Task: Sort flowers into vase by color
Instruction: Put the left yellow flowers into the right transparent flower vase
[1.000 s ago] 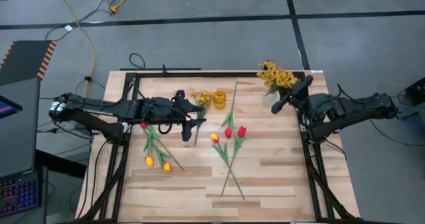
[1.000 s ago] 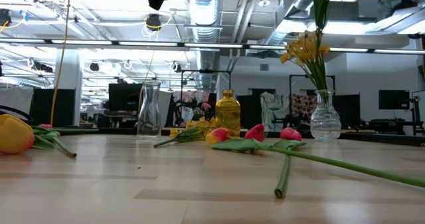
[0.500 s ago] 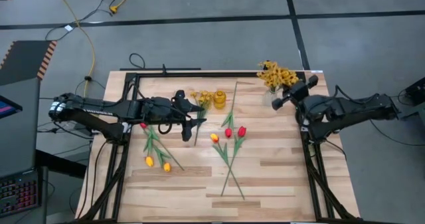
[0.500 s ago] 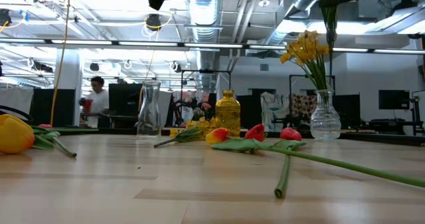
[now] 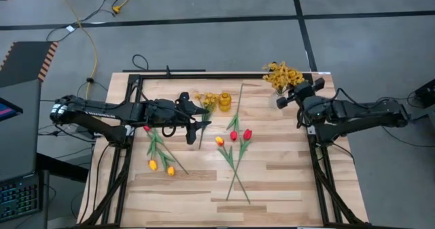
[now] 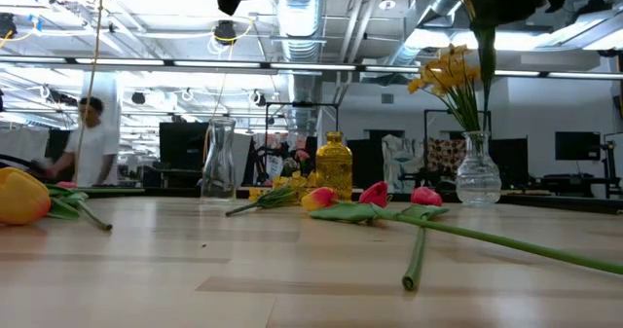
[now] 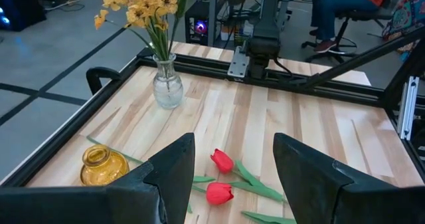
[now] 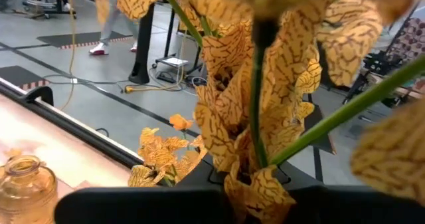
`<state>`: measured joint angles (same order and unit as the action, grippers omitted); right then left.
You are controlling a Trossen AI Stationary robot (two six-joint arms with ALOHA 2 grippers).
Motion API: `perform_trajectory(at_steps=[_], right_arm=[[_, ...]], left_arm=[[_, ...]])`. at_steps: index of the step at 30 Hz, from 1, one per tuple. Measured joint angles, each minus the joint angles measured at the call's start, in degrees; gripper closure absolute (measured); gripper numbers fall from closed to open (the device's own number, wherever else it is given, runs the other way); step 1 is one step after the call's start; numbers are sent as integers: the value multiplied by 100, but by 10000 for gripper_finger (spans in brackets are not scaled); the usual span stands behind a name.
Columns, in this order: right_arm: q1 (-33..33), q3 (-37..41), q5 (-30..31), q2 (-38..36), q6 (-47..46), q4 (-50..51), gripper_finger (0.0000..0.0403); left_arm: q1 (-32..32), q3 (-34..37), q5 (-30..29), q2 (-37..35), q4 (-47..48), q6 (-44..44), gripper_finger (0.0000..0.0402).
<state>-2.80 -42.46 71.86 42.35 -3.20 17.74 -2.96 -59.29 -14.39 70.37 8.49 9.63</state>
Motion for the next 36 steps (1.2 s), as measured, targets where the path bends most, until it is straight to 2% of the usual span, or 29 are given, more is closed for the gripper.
perform_trajectory(at_steps=[12,21,26,36], right_arm=[[425,0,-56,592,-1069,728,357],[591,0,-56,1105,-1068,714,357],[598,0,-56,1290,-532,710,357],[596,4,-106,1309,-290,661,349]], left_arm=[[-1,0,1,0,-2,2,210],[-1,0,2,0,-2,3,210],[0,0,2,0,-2,2,210],[0,0,2,0,0,4,210]])
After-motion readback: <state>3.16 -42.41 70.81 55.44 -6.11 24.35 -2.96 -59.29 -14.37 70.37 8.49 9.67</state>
